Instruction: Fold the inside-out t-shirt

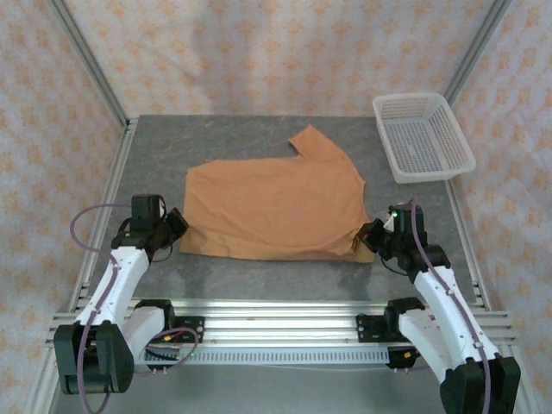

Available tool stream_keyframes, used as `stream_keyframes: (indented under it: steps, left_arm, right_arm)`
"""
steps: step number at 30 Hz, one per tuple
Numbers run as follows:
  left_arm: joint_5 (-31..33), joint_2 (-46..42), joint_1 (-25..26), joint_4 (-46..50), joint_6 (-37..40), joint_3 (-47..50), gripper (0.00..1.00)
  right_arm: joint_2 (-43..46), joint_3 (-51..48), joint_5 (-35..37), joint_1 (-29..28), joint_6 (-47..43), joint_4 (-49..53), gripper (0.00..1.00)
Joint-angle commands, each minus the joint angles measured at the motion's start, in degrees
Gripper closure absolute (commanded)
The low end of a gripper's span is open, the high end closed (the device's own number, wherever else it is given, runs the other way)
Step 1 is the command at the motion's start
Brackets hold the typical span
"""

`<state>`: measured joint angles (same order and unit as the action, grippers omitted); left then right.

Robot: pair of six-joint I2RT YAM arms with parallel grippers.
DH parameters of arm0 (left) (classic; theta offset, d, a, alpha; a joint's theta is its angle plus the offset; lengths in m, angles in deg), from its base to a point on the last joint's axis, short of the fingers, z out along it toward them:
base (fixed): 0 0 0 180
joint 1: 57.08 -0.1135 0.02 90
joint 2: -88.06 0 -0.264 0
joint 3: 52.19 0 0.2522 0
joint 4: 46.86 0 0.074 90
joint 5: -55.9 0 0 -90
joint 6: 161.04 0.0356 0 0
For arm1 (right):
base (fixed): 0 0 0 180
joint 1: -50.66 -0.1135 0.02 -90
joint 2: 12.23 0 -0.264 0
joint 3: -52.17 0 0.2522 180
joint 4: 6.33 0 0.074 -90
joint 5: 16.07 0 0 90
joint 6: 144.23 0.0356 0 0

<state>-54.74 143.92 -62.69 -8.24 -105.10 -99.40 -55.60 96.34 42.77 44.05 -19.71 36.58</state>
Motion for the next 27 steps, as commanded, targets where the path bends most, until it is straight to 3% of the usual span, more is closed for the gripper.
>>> stream_keyframes:
  steps: [1,7,13,20,21,22,23,24,26,27]
  left_arm:
    - [3.3,3.0,0.1,0.5,0.1,-3.6,1.0]
    - [6.1,16.5,0.2,-1.8,1.8,-11.6,1.0]
    - [7.0,32.0,0.3,-0.2,3.1,-20.4,1.0]
    - [8.7,35.9,0.4,-0.4,3.1,-21.7,1.0]
    - [9.3,36.0,0.5,0.2,3.1,-22.0,1.0]
    - [10.2,36.1,0.4,1.1,3.1,-22.6,0.92]
    - [11.2,36.0,0.5,2.2,3.1,-23.2,0.68]
    - [11.9,35.8,0.5,3.1,3.1,-23.8,0.53]
    - [14.0,34.3,0.9,4.9,3.1,-24.9,0.35]
    - [15.4,33.1,1.4,5.5,3.1,-25.1,0.33]
  right_arm:
    - [-2.0,3.6,4.4,-0.2,-0.5,0.9,1.0]
    - [-18.4,11.8,8.8,-0.2,-3.5,-2.8,1.0]
    - [-37.8,21.2,7.9,-0.2,-6.3,-3.6,1.0]
    - [-48.7,27.6,6.2,-0.2,-7.4,-4.5,0.99]
    - [-49.5,28.6,6.3,-0.2,-7.5,-4.5,0.93]
    - [-50.4,29.9,6.9,-0.2,-7.8,-3.8,0.82]
    - [-51.1,31.5,7.8,-0.2,-8.1,-2.3,0.69]
    - [-51.4,32.7,8.8,-0.2,-8.4,-0.8,0.63]
    - [-50.8,33.9,10.9,-0.5,-8.9,2.1,0.56]
    - [-50.0,33.9,12.0,-0.9,-9.2,3.3,0.56]
